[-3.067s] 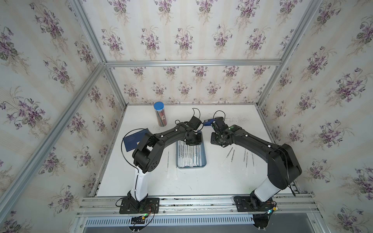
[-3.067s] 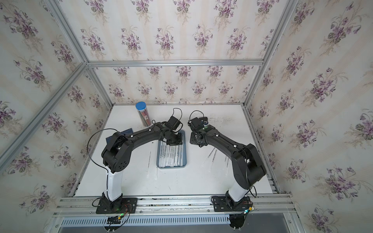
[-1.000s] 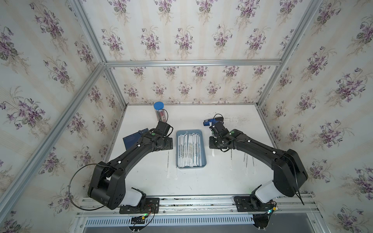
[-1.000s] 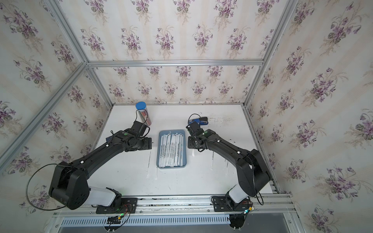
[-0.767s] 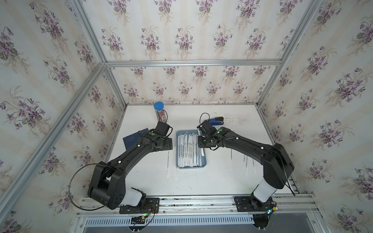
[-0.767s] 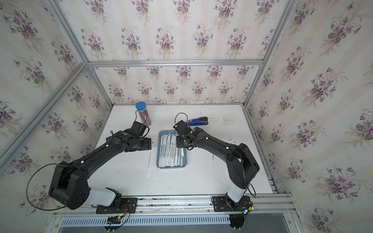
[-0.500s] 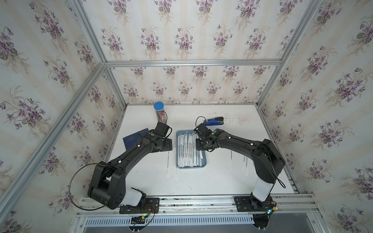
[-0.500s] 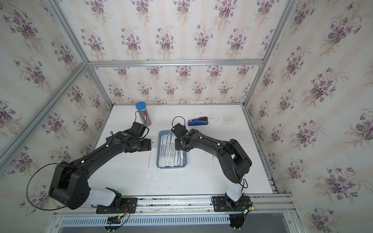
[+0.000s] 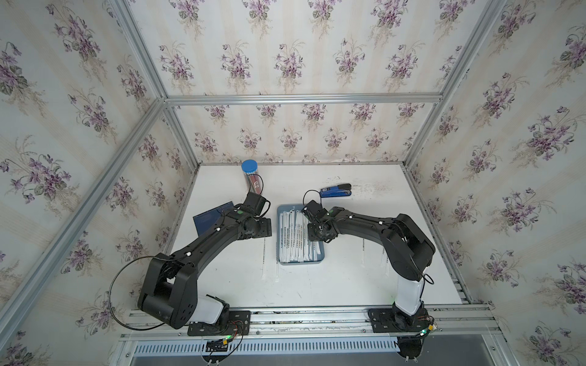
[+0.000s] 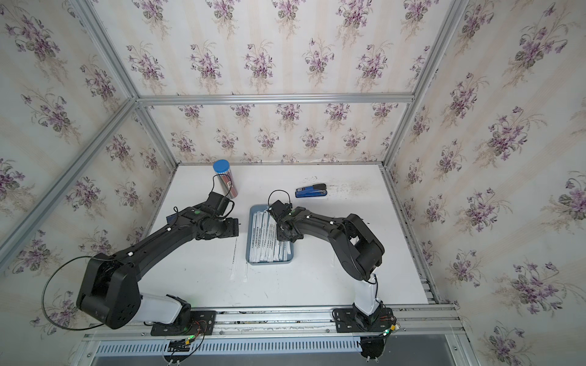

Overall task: Put the straws into the storage box
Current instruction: Place the straw in the storage box, then pick up the straw from the center of the board.

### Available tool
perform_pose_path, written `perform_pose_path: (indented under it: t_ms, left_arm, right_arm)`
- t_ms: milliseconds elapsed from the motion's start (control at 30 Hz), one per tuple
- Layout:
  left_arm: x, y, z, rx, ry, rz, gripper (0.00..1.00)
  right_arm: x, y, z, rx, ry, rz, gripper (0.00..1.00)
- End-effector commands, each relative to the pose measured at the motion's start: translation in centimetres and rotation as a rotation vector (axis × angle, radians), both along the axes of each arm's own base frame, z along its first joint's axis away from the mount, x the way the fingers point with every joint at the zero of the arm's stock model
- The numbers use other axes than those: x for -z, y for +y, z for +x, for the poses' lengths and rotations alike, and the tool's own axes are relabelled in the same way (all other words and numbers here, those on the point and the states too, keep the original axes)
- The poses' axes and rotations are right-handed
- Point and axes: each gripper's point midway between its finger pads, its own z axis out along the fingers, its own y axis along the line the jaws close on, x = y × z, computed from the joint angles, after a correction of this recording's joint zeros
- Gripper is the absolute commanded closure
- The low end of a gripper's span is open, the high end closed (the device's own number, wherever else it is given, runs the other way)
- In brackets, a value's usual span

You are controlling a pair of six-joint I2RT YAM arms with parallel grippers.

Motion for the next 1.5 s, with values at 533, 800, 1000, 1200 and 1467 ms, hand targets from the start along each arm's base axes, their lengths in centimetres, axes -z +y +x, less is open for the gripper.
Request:
perform_pose_path:
  t_ms: [533, 800, 1000, 1200, 1467]
  left_arm:
    - [-3.0, 2.3, 0.5, -0.009, -0.088, 0.118, 0.15]
    - [-3.5, 2.1, 0.6, 0.015, -0.107, 0.107, 0.15]
    - [-3.3, 1.5, 0.3, 0.028, -0.128, 0.064, 0.15]
    - [-2.8, 0.8, 0.3, 0.043, -0.107, 0.033, 0.15]
    - [-1.9, -0.1, 0.3, 0.05, -0.077, -0.009, 0.15]
  right_arm:
    - [-7.2, -1.5, -0.4, 0.005, -0.092, -0.022, 0.78]
    - [-7.9, -6.0, -1.0, 0.093, -0.097, -0.044, 0.78]
    - [-4.9, -15.2, -1.8, 0.311, -0.021, -0.05, 0.74]
    - [-2.3, -19.6, -2.2, 0.388, 0.01, -0.091, 0.68]
    - [-0.7, -19.1, -0.9, 0.362, 0.019, -0.057, 0.67]
